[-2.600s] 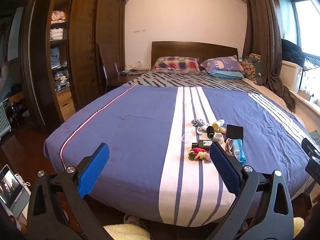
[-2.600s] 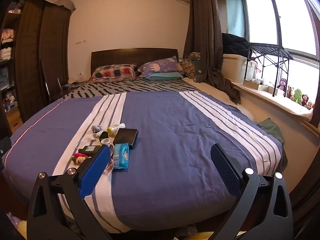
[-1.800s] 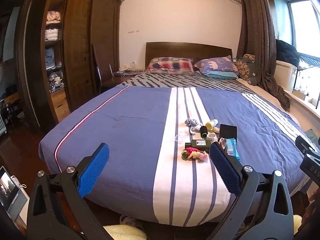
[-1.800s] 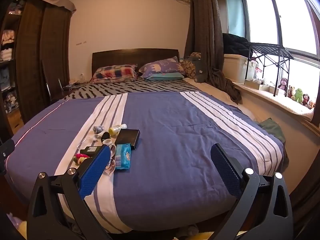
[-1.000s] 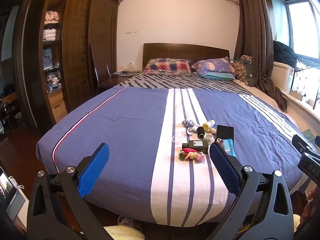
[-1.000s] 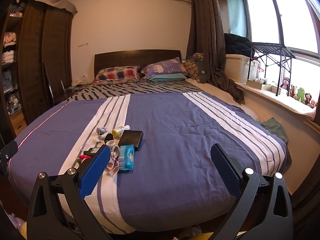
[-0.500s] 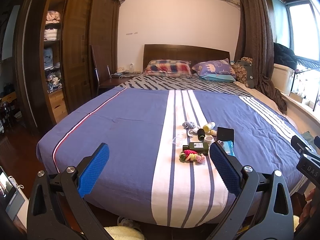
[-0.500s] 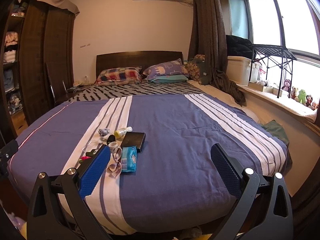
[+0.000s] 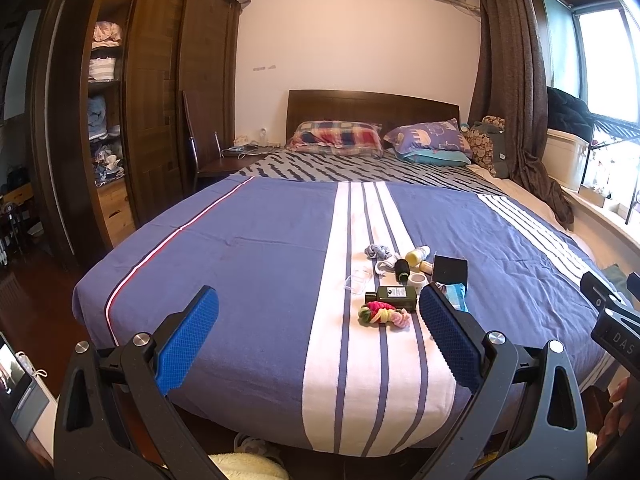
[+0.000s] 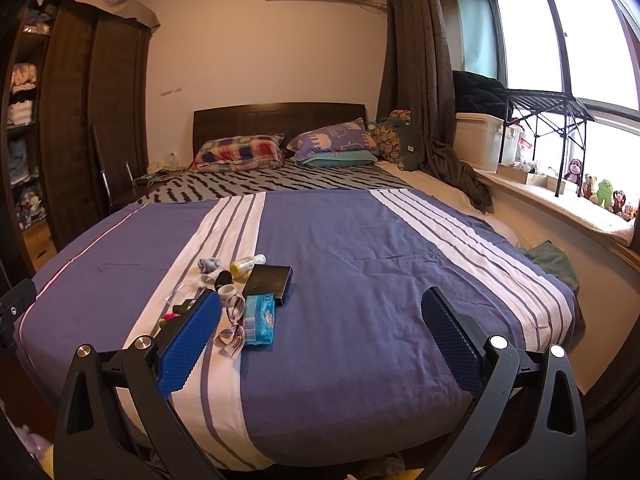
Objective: Collect trash
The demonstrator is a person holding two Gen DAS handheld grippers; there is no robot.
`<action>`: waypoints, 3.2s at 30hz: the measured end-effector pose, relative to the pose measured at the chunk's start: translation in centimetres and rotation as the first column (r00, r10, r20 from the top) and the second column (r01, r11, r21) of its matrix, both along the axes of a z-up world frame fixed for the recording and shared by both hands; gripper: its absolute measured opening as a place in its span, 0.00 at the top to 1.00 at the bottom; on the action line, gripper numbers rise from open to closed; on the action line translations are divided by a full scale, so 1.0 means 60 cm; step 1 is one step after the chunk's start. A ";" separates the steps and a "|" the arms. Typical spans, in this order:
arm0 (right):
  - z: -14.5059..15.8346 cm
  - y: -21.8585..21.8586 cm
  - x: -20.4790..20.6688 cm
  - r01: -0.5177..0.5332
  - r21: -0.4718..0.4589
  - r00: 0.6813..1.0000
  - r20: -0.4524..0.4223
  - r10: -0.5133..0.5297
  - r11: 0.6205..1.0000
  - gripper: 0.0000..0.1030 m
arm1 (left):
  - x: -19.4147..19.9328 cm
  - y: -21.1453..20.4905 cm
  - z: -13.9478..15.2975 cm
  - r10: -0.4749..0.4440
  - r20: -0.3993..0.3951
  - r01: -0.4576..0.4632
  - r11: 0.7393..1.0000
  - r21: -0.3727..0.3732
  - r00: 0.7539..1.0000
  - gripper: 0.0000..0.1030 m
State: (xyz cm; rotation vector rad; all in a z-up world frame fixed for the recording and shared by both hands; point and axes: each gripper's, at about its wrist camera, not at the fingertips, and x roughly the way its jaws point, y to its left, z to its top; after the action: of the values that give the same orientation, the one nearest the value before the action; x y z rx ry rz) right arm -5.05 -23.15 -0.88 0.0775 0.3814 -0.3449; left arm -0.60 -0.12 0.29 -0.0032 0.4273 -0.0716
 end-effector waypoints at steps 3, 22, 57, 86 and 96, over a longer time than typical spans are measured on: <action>-0.001 0.000 0.000 0.000 -0.001 1.000 0.000 0.000 1.000 0.03 | 0.000 -0.001 0.000 0.000 0.002 0.000 1.000 -0.001 1.000 0.08; 0.000 -0.002 -0.002 -0.002 0.011 1.000 0.007 0.001 1.000 0.03 | -0.001 0.000 -0.002 -0.004 0.004 0.004 1.000 -0.002 1.000 0.08; -0.161 -0.038 0.172 -0.072 0.174 0.971 -0.213 0.109 0.982 0.03 | 0.185 0.022 -0.179 -0.021 -0.266 0.026 1.000 0.012 0.964 0.08; -0.233 -0.045 0.343 -0.203 0.268 0.920 -0.277 0.277 0.942 0.76 | 0.286 -0.108 -0.249 -0.260 -0.343 0.259 0.965 -0.050 0.902 0.10; -0.228 -0.059 0.318 -0.224 0.240 0.923 -0.258 0.285 0.944 0.82 | 0.320 -0.139 -0.280 -0.273 -0.367 0.280 0.959 -0.033 0.889 0.23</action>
State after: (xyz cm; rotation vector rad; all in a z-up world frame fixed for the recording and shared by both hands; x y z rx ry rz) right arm 14.01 -26.68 -14.53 0.1798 0.7118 -0.0534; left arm 18.58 -8.48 -16.49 0.0661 0.8050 -0.3533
